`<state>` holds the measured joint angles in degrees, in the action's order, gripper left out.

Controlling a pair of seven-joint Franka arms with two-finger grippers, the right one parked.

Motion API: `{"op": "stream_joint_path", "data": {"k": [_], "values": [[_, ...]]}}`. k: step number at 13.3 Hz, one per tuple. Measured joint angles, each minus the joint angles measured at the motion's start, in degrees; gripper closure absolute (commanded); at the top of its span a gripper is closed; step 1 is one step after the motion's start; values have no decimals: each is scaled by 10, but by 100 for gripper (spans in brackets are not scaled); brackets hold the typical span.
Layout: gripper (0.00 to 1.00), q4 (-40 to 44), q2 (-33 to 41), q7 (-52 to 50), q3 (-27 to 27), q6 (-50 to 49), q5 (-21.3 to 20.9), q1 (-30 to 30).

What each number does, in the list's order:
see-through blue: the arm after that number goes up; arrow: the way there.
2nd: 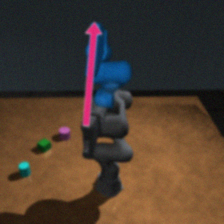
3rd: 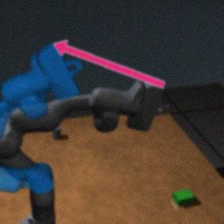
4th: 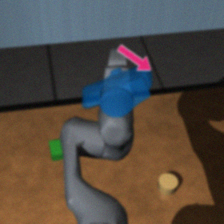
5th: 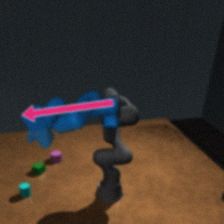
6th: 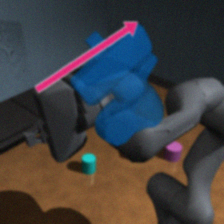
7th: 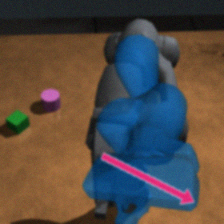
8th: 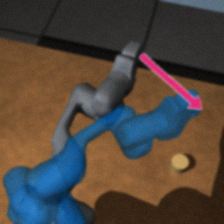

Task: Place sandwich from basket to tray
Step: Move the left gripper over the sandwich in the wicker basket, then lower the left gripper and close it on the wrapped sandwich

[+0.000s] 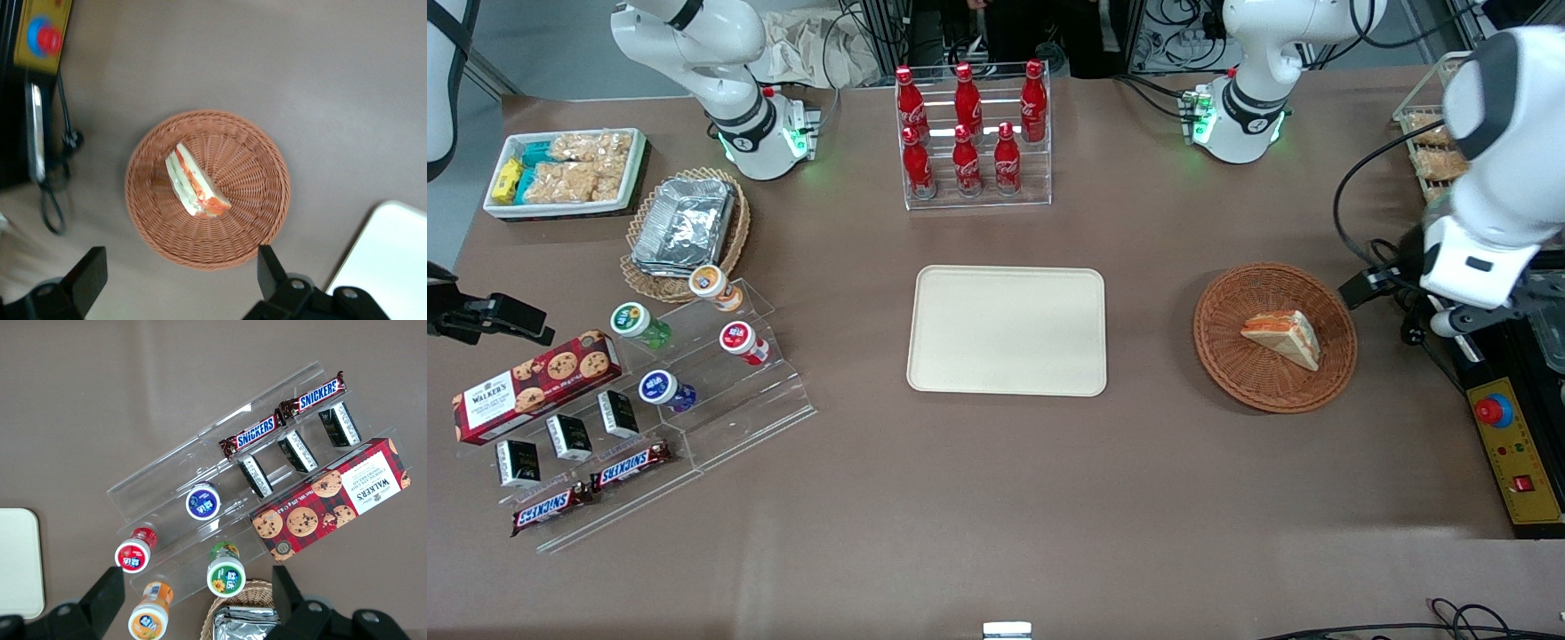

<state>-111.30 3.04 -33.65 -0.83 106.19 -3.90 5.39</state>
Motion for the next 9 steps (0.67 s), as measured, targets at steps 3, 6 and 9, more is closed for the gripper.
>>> {"op": "stream_joint_path", "data": {"k": [3, 6, 9], "values": [[0, -107, 5, -142, 0, 95, 0, 0], [0, -165, -11, -204, -3, 150, 1, -6], [0, -202, -31, -213, -5, 209, 1, -23]]}}
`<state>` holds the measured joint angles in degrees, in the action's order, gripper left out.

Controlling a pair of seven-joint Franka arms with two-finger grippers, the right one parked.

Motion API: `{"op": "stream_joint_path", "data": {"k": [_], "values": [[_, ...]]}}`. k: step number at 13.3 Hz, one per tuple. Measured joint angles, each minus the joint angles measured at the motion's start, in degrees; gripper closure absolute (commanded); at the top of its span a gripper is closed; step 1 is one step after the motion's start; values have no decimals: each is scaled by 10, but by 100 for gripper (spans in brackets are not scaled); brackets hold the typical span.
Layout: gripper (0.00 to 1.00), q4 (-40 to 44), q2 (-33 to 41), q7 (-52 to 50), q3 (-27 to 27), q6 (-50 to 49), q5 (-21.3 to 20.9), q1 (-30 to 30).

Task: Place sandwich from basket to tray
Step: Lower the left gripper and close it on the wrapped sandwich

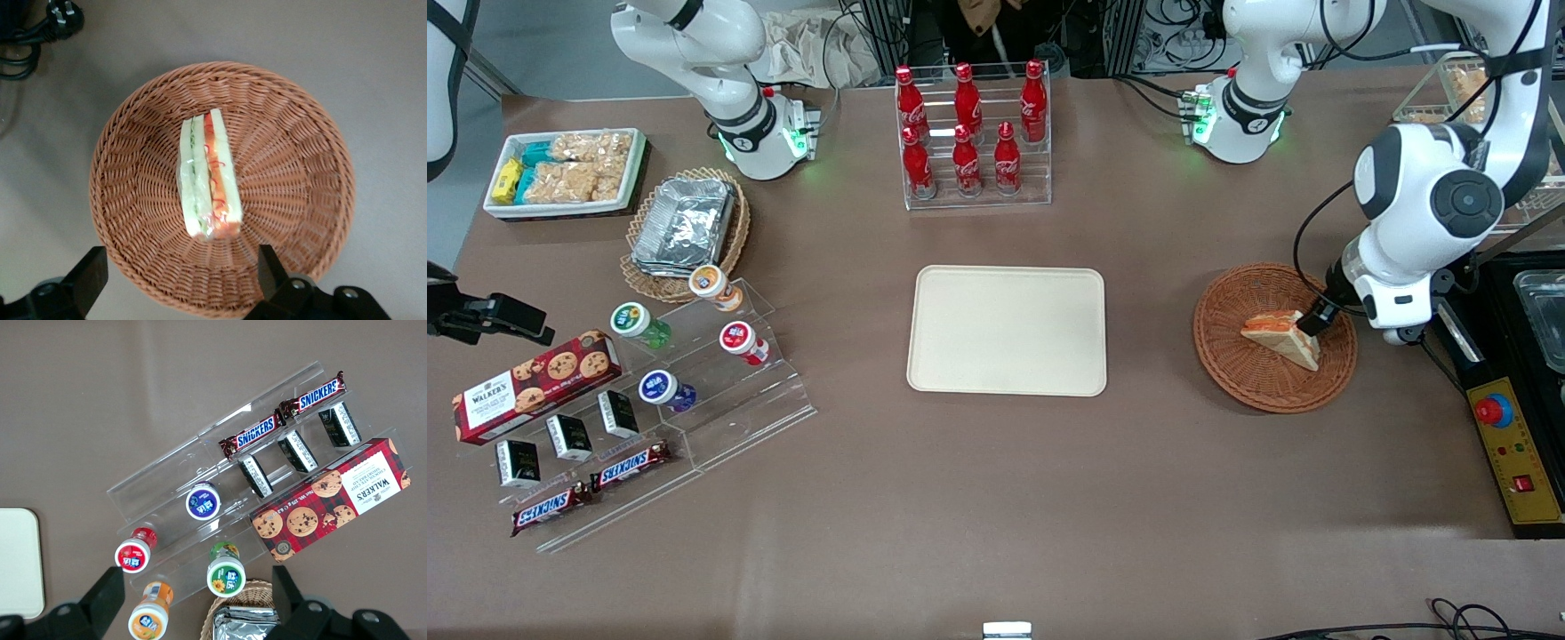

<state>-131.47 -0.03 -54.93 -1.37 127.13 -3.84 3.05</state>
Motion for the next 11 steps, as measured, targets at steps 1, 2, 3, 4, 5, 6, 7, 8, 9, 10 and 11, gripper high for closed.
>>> {"op": "stream_joint_path", "data": {"k": [1, 2, 3, 4, 5, 6, 7, 8, 9, 10, 11], "values": [[0, -13, -7, -2, 0, 27, 0, -7], [0, -22, -16, -9, 0, 50, 0, -12], [0, -28, -27, -21, 0, 70, 0, -14], [0, -30, -40, -37, 0, 92, 1, -13], [0, -30, -52, -53, 1, 107, 1, -12], [0, -30, -62, -64, 3, 115, 1, -10], [0, -30, -68, -69, 4, 119, 1, -9], [0, -30, -71, -71, 4, 122, 1, -9], [0, -30, -73, -72, 4, 122, 1, -9], [0, -30, -75, -74, 4, 123, 1, -9], [1, -30, -80, -79, 4, 126, 1, -9]]}}
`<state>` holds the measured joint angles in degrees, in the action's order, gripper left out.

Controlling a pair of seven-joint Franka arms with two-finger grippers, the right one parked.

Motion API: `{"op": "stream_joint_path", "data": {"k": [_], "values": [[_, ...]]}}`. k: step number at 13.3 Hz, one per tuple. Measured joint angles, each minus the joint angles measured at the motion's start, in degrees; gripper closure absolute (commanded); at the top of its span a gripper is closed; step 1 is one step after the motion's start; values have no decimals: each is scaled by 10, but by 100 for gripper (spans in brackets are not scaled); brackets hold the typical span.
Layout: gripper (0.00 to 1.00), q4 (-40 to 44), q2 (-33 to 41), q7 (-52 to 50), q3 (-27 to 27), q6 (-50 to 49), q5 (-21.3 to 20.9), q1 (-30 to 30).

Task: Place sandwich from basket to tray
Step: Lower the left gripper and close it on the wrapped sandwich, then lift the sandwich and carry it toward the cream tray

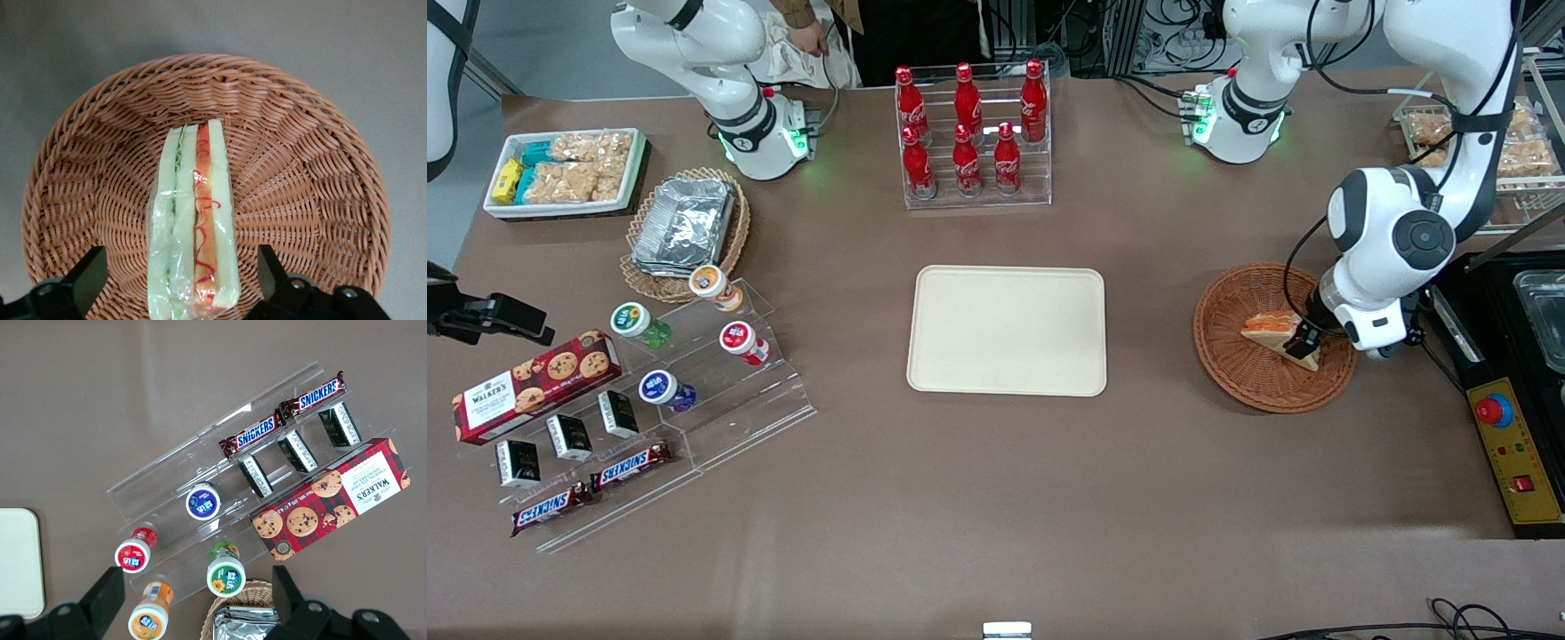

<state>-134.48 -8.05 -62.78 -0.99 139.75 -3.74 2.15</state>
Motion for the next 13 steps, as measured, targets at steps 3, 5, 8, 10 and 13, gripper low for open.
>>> {"op": "stream_joint_path", "data": {"k": [3, 5, 8, 10, 13], "values": [[26, 0, -17, -14, 0, 11, 0, 0], [75, 0, -22, -20, 2, 14, 0, 0], [100, 10, -10, -27, 13, -9, 0, 0], [100, 37, 15, -31, 25, -77, 1, 1], [100, 163, 49, -31, 41, -274, 1, 2]]}}
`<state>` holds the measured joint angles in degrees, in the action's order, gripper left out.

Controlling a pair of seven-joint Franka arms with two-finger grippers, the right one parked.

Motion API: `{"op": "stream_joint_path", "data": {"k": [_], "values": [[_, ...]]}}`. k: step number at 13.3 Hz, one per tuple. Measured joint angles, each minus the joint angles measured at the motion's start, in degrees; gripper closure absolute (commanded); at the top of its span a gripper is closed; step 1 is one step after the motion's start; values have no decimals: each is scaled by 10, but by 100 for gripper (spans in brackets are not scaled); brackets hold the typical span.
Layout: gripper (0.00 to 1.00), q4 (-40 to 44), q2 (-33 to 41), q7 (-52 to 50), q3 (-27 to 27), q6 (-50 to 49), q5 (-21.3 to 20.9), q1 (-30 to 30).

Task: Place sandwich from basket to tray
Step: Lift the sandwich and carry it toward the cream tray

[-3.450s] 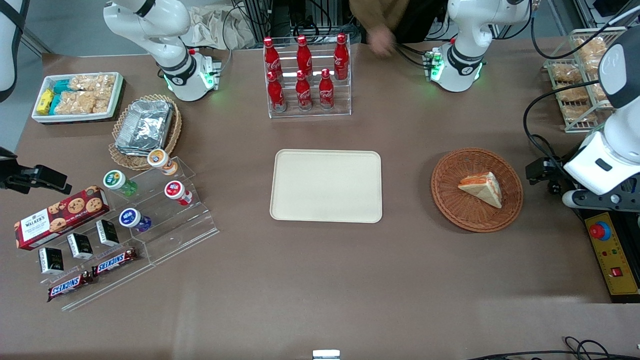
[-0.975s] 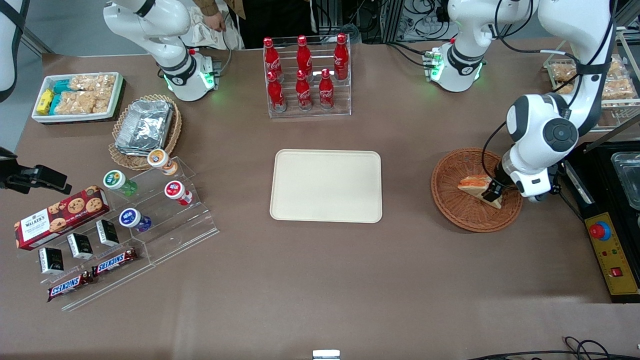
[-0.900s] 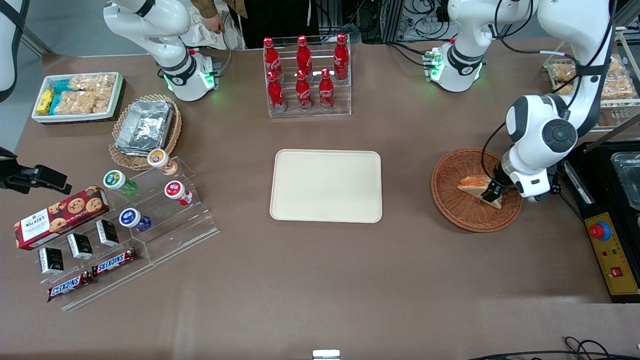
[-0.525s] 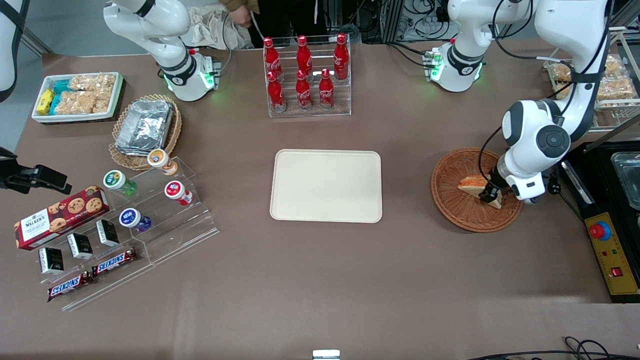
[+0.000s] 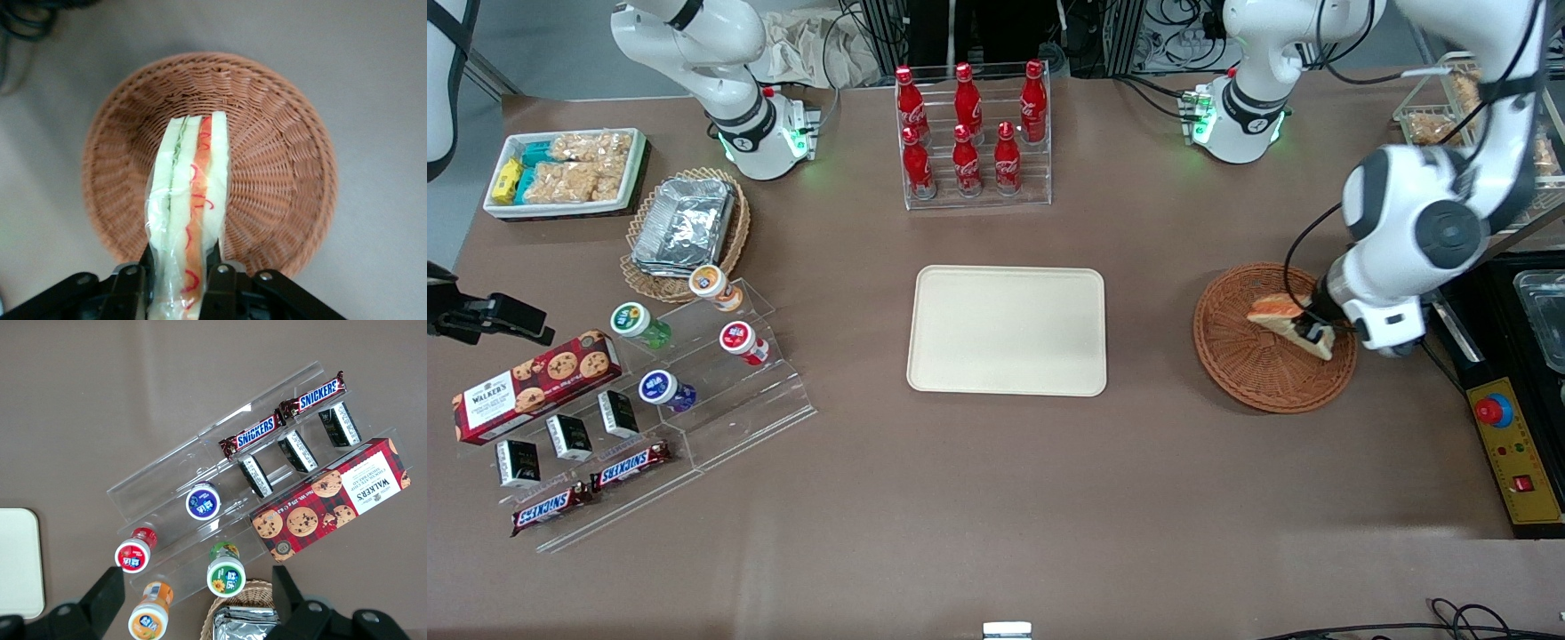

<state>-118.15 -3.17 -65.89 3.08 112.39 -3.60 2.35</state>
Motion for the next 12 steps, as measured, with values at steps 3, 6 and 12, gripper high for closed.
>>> {"op": "stream_joint_path", "data": {"k": [3, 6, 12], "values": [[100, 170, -6, 19, 15, -168, 0, 2], [100, 303, -44, 74, 25, -267, 12, 15], [100, 332, -120, 207, 57, -278, 15, 125]]}}
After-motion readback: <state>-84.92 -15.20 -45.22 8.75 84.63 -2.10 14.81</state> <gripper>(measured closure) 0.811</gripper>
